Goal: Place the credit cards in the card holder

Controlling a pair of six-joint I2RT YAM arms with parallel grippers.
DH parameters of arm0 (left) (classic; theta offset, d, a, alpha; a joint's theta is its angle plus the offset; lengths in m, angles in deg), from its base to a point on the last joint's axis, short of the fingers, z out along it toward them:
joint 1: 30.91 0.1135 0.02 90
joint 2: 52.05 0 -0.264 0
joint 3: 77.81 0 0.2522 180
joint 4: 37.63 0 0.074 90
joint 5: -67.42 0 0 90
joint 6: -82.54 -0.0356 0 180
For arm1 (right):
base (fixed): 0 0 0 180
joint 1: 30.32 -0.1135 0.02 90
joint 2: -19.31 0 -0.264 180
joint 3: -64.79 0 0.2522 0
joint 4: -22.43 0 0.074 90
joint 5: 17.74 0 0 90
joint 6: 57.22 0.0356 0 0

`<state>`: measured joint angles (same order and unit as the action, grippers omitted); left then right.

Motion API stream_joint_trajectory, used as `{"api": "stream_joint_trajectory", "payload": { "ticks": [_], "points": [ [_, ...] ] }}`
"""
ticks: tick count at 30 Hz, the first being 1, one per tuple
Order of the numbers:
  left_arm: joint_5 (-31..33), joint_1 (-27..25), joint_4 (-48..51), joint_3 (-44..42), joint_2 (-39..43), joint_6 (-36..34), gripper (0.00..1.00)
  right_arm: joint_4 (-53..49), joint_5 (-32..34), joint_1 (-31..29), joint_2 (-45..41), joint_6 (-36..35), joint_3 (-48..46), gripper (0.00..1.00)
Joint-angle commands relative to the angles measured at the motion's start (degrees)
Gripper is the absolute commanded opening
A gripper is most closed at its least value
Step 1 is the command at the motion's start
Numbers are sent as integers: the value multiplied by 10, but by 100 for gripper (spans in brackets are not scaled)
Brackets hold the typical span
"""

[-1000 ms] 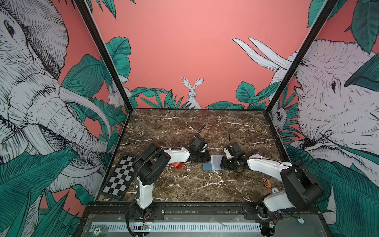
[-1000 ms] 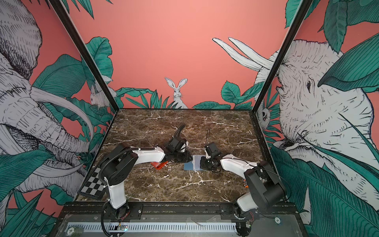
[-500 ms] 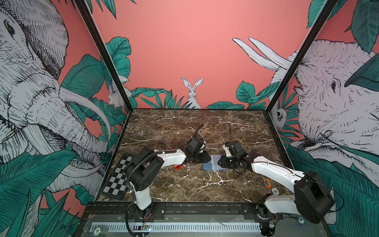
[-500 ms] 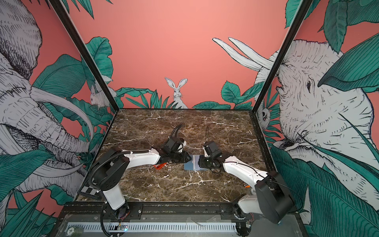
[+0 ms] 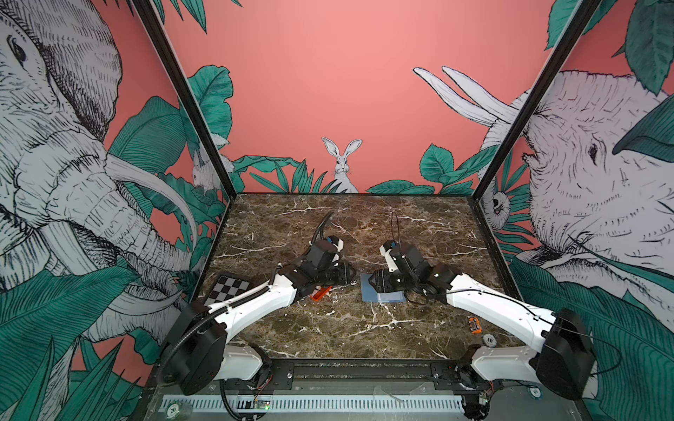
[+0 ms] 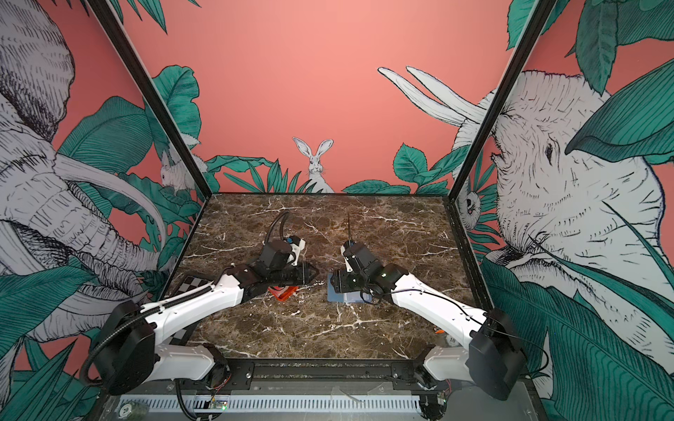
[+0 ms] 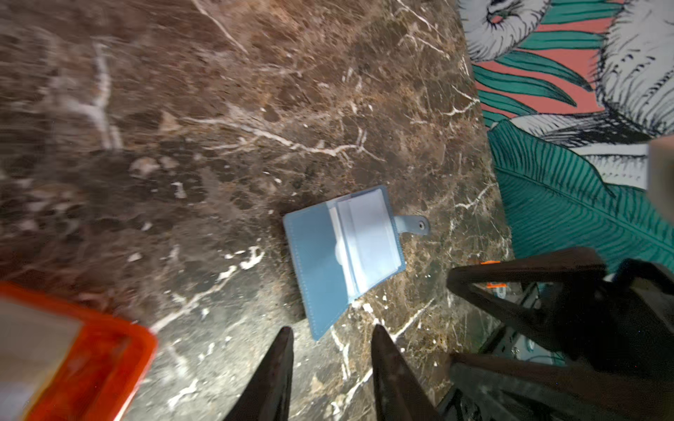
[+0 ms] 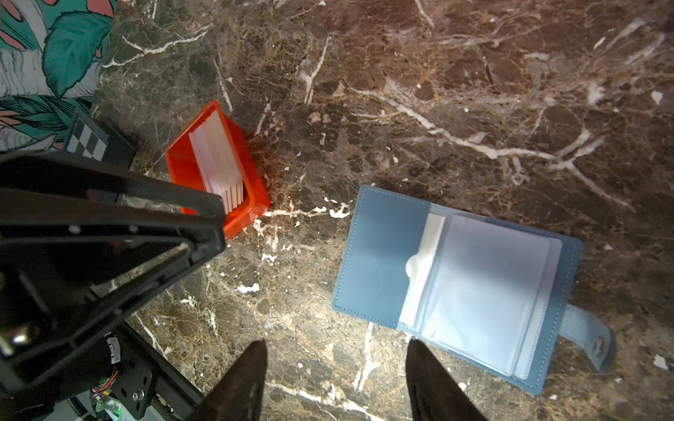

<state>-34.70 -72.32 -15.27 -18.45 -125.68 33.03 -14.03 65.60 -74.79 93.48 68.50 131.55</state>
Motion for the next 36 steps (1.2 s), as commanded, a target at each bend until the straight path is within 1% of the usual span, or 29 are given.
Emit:
{"api": "stream_joint_trajectory", "payload": {
  "ticks": [1, 2, 3, 5, 7, 8, 11, 14, 17, 19, 22, 25, 29, 33, 36],
  "points": [
    [22, 21, 54, -22, 48, -16, 39, -1, 13, 0, -7, -10, 12, 70],
    [24, 31, 60, -27, 60, -16, 40, 7, 15, 1, -6, -10, 12, 71],
    [25, 37, 67, -30, 70, -15, 40, 13, 21, 2, -4, -3, 13, 75],
    [20, 54, 79, -41, 93, -8, 41, 4, 26, 6, 7, -8, 24, 78],
    [19, 72, 83, -57, 123, -4, 41, 14, 30, 6, 8, -17, 25, 96],
    [20, 82, 88, -66, 137, -3, 42, 31, 24, 6, 6, -27, 20, 98],
    [15, 117, 106, -91, 174, -2, 43, 78, 6, 7, 10, -31, 12, 98],
    [-4, 154, 116, -117, 195, -6, 45, 88, -11, 6, 38, -34, 30, 98],
    [-39, 189, 94, -148, 199, -15, 45, 88, -20, 9, 64, -33, 48, 98],
    [-56, 212, 77, -166, 200, -4, 45, 98, -24, 10, 80, -34, 56, 98],
    [-67, 238, 50, -182, 193, 1, 45, 112, -42, 10, 101, -38, 71, 98],
    [-59, 248, 61, -174, 165, -19, 44, 114, -47, 10, 121, -38, 88, 98],
    [-76, 248, 61, -162, 119, -34, 45, 104, -48, 4, 140, -39, 113, 98],
    [-93, 248, 23, -171, 94, -30, 46, 88, -39, -2, 151, -42, 132, 98],
    [-93, 248, 4, -168, 77, -32, 47, 94, -41, -2, 156, -43, 132, 98]
  ]
}}
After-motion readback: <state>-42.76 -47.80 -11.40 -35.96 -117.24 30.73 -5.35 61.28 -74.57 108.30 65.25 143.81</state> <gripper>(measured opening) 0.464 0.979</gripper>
